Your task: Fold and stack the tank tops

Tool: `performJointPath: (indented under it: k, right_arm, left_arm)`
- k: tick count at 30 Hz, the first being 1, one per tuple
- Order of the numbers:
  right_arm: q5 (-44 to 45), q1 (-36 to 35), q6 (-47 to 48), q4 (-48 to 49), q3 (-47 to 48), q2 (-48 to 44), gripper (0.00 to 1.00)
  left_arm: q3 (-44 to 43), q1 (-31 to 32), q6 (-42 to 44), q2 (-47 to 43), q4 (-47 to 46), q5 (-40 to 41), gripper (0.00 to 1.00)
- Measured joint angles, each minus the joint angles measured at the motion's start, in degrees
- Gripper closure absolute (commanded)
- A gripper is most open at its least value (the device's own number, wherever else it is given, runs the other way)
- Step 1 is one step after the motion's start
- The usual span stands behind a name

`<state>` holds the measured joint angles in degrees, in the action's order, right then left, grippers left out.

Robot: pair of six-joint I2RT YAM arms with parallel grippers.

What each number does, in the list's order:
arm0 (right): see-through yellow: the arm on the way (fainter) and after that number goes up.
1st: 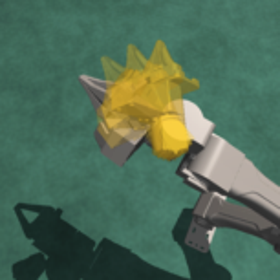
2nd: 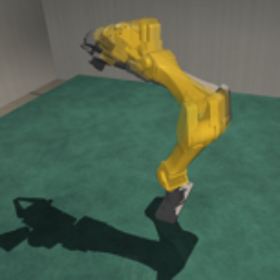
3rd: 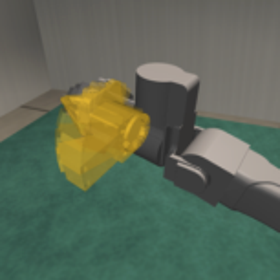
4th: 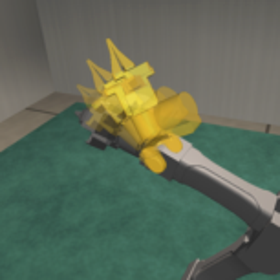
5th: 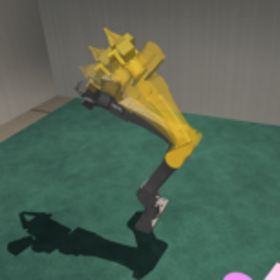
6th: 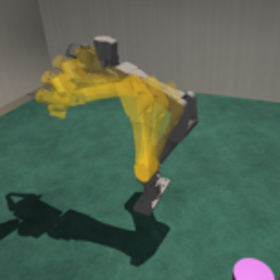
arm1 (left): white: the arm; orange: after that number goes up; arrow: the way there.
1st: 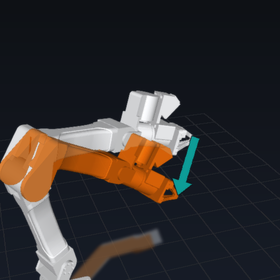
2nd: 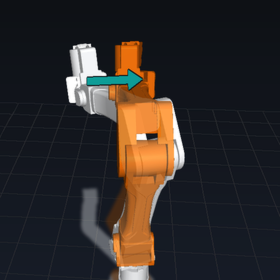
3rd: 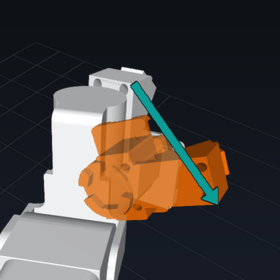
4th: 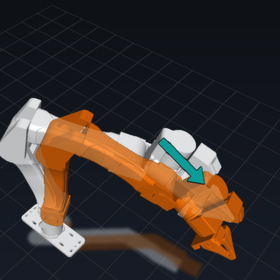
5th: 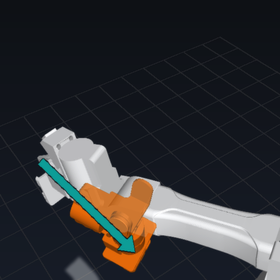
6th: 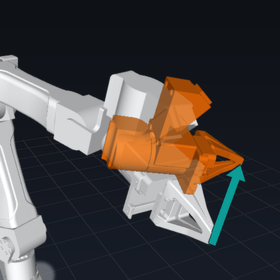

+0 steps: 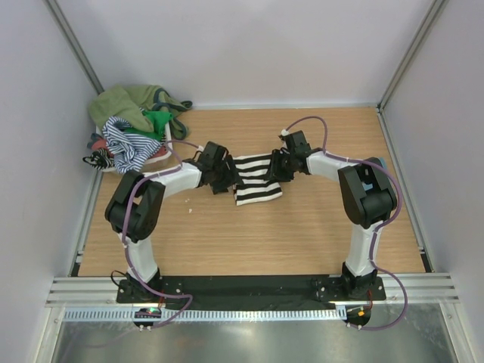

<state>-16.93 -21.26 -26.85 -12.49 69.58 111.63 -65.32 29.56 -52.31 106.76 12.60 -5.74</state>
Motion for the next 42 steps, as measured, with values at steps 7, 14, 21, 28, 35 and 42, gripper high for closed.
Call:
performJointPath:
  k: [7, 14, 21, 28, 35, 42]
  right_arm:
    - [-0.1, 0.0, 0.0, 0.3, -0.1, 0.0, 0.60]
    - [-0.1, 0.0, 0.0, 0.7, -0.3, 0.0, 0.60]
    - [0.1, 0.0, 0.0, 2.3, -1.4, -0.4, 0.74]
    - [0.5, 1.0, -0.9, 4.6, -4.5, -1.9, 0.99]
    - [2.8, 1.7, -2.1, 4.9, -9.5, -7.0, 0.43]
    - [12.3, 7.9, -2.1, -1.0, -15.1, -17.1, 0.34]
  left_arm:
    - [1.9, -0.9, -1.6, -0.6, -4.8, -0.1, 0.28]
    - [0.5, -1.0, -2.8, 1.4, -6.1, -1.0, 0.44]
    - [-2.3, -1.1, -3.4, 5.7, -7.3, -2.6, 0.91]
    - [-4.3, 0.0, -2.8, 7.4, -7.5, -3.2, 1.00]
    - [-4.3, 1.9, -1.4, 7.3, -7.2, -2.7, 1.00]
    - [-2.4, 1.7, 0.4, 5.3, -6.1, -2.4, 1.00]
